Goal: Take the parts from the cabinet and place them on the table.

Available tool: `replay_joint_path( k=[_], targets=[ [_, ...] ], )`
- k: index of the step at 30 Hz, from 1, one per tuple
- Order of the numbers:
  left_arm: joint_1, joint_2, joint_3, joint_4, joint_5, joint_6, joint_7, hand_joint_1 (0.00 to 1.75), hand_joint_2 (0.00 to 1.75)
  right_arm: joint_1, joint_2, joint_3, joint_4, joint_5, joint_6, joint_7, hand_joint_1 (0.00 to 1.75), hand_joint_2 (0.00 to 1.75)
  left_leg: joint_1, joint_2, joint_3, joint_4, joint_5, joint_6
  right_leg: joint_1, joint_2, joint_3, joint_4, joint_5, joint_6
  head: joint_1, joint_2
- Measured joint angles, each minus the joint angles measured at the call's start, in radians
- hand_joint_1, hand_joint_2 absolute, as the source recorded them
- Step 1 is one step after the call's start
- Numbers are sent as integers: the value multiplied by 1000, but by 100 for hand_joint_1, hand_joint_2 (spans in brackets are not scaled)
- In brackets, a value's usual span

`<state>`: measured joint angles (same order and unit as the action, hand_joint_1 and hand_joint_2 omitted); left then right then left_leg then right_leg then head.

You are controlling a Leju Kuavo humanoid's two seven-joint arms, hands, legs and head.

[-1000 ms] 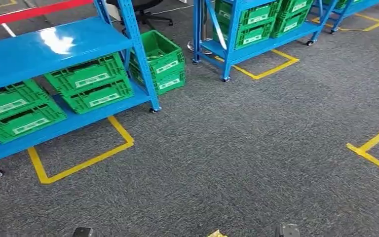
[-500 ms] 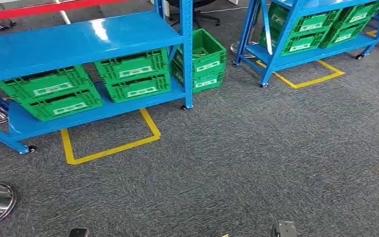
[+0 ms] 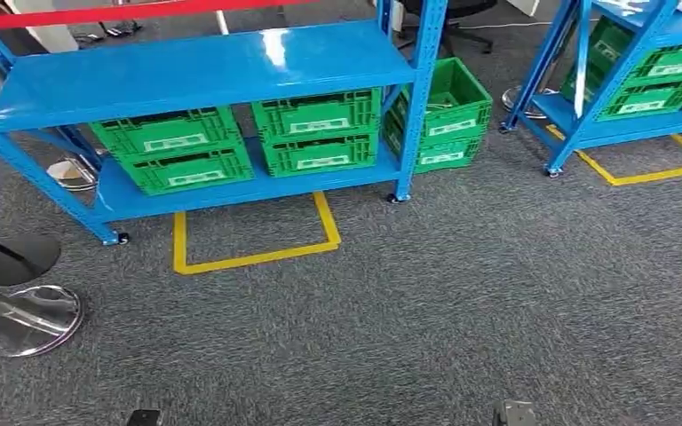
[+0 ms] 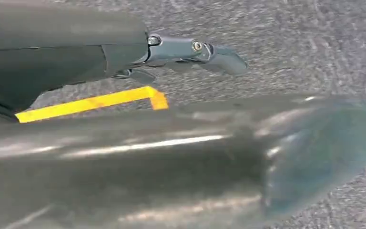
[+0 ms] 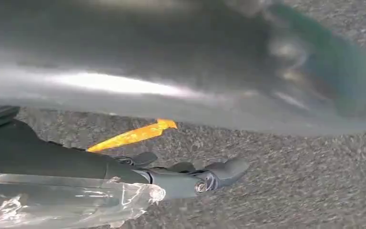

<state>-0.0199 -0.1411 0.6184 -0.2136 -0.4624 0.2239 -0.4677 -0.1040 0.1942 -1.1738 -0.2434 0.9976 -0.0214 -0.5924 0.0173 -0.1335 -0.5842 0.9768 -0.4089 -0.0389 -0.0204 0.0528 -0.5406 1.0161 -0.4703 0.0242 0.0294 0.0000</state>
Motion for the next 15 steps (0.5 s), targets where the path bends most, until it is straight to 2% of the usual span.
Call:
replay_joint_path(
  k=[1,2,3,4,5,6,7,8,9,10,11,14,15],
  targets=[
    [1,0,0,0,0,0,0,0,0,0,0,0,0,0,0,0,0,0,-9,63,-9,23,-19,-4,1,-11,1,-1,1,-6,-7,0],
    [-4,0,0,0,0,1,-1,0,0,1,0,0,0,0,0,0,0,0,-9,101,-42,89,-60,-8,4,-28,0,-1,0,-13,-16,0],
    [-8,0,0,0,-1,0,-1,0,0,4,0,0,0,0,0,0,0,0,-8,116,-84,176,-102,-10,7,-46,0,-1,-1,-15,-16,0],
    [-10,-1,0,0,-1,0,-2,0,0,5,0,0,0,-1,0,0,0,0,-8,123,-125,262,-137,-11,9,-64,-1,-1,-2,-17,-15,0],
    [-9,-2,0,0,-1,0,-2,0,0,5,0,0,0,-1,0,0,0,0,-8,124,-151,317,-151,-12,10,-79,-2,-1,-3,-18,-16,0],
    [-6,-2,1,0,-1,0,-2,0,0,4,0,0,0,-2,0,0,0,0,-8,124,-152,323,-141,-11,10,-92,-1,-1,-3,-18,-16,0],
    [-4,-2,2,0,-1,1,-3,0,0,3,0,0,0,-2,0,0,0,0,-8,124,-132,286,-110,-9,11,-104,0,-1,-4,-18,-16,0],
    [-4,-1,3,0,-1,1,-3,0,0,1,0,0,0,-2,0,0,0,0,-9,128,-91,211,-67,-6,12,-116,2,-1,-4,-17,-16,0],
    [-4,-1,5,0,-1,1,-3,0,0,0,0,0,0,-2,0,0,0,0,-11,147,-43,125,-28,-1,12,-127,4,-1,-6,-15,-16,0],
    [-6,-1,6,0,-1,1,-3,0,0,-1,0,1,0,-2,0,0,0,0,-18,205,3,47,-4,8,14,-135,7,-1,-8,-11,-16,0],
    [-12,-1,7,0,-1,1,-3,0,0,1,0,1,0,-2,0,0,0,0,-26,216,18,5,-17,10,24,-147,5,7,-15,-3,-21,0],
    [-9,0,8,0,-1,1,-6,0,0,-3,0,2,0,-2,0,0,0,0,-27,181,4,11,-17,27,23,-180,14,-5,-14,9,-13,0],
    [-7,0,9,0,-1,2,-6,0,0,-4,0,2,0,-2,0,0,0,0,-24,167,9,3,-13,34,24,-191,22,-6,-19,16,-16,0]
  ],
)
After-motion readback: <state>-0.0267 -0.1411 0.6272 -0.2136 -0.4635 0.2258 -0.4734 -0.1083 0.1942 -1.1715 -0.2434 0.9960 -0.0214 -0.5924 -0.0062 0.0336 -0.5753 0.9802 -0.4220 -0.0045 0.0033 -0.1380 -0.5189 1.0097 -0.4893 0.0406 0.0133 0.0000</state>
